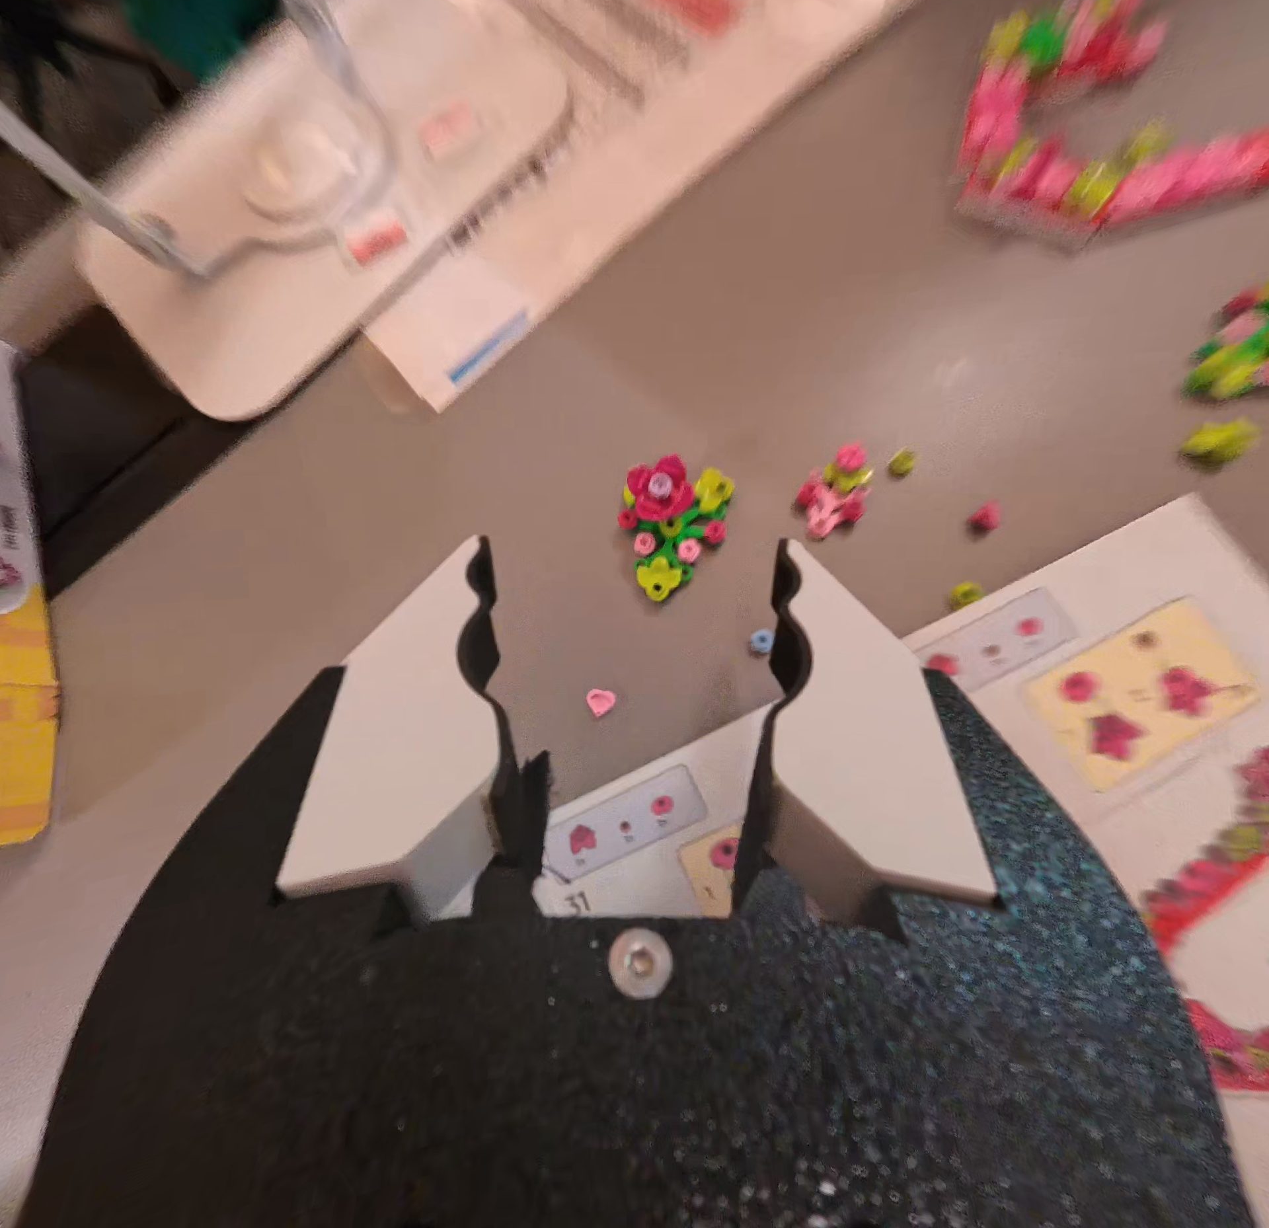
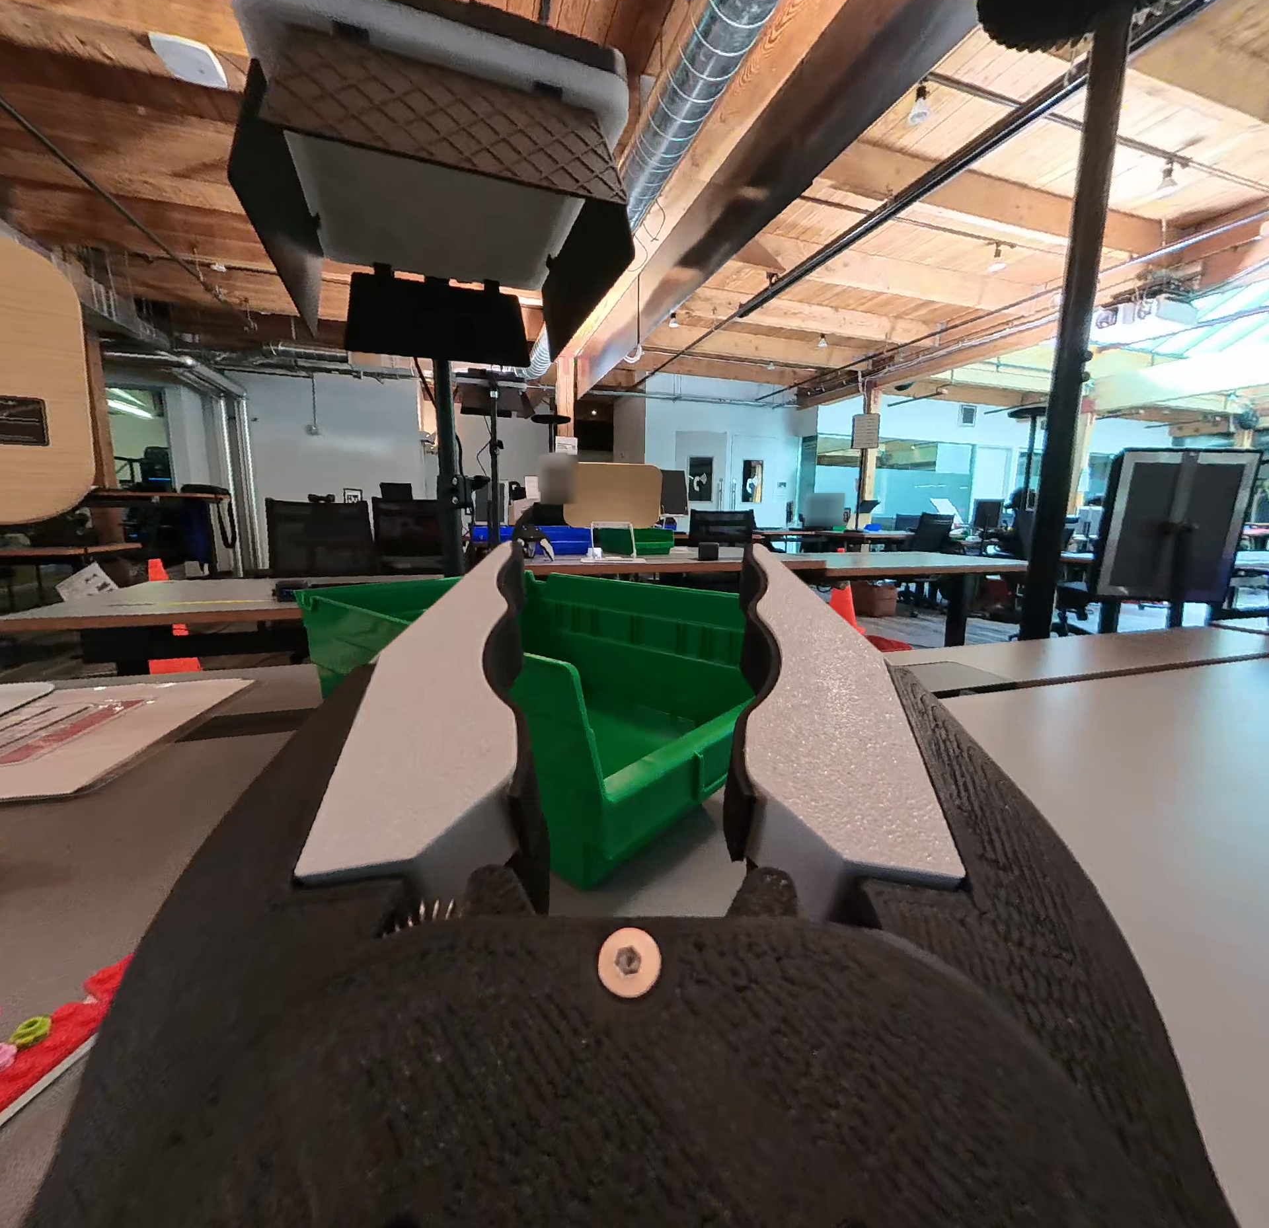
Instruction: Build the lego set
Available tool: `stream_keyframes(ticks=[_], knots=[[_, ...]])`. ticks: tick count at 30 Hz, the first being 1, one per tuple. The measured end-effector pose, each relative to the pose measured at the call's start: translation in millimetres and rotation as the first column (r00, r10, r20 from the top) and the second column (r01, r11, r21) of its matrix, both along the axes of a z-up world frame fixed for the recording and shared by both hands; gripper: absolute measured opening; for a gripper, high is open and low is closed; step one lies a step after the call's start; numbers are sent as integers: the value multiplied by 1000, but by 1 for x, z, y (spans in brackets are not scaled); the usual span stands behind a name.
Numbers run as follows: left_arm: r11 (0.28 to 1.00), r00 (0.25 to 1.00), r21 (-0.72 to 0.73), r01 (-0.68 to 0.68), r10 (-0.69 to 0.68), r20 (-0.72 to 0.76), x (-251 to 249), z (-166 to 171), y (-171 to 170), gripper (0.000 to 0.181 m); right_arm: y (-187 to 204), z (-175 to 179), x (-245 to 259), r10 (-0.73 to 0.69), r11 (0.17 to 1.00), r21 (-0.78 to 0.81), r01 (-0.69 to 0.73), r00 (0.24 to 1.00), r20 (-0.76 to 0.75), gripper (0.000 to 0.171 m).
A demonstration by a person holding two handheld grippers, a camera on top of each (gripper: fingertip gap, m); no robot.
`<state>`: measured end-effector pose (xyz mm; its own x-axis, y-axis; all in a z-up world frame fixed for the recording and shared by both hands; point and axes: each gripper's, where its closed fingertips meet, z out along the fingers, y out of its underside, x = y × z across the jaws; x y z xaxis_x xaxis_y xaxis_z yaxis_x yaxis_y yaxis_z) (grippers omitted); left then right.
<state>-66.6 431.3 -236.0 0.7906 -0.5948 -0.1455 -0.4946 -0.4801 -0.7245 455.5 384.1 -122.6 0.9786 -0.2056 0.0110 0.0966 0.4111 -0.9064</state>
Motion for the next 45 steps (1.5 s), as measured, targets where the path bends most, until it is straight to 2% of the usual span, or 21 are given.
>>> stream_keyframes(ticks=[1,2,3,4,5,6,8,11,14,18,25,45], knots=[[996,997,89,-9,1,83,2,22,-7,83,0,0,0,-6,1000,-4,6,1000,5,60],[979,987,202,-17,-16,162,5,47,-18,83,0,-1,1,-15,1000,-9,15,1000,6,56],[945,974,327,-22,-53,219,7,71,-32,79,0,-2,3,-26,999,-19,26,1000,5,44],[898,964,440,-10,-109,244,12,88,-52,67,1,-5,3,-29,999,-36,30,999,13,20],[861,954,507,44,-186,234,20,93,-75,34,2,-7,3,-30,998,-53,32,999,31,0],[850,947,518,95,-237,216,29,89,-95,18,2,-8,3,-37,997,-63,40,998,44,0],[847,952,520,108,-239,191,32,75,-119,1,3,-9,3,-41,997,-70,45,997,59,0],[772,938,632,68,-266,224,28,74,-143,0,4,-10,0,-40,996,-77,46,996,78,0],[714,944,700,6,-235,232,14,70,-152,0,5,-11,-4,-33,995,-90,43,993,110,0],[659,934,751,51,-298,198,17,79,-160,0,9,-12,-16,-15,994,-108,35,984,179,0],[674,908,735,73,-350,231,22,72,-164,0,12,-15,-31,8,991,-133,27,966,258,0],[690,904,719,83,-356,238,23,67,-165,0,19,-21,-40,53,985,-171,-5,959,279,0]])
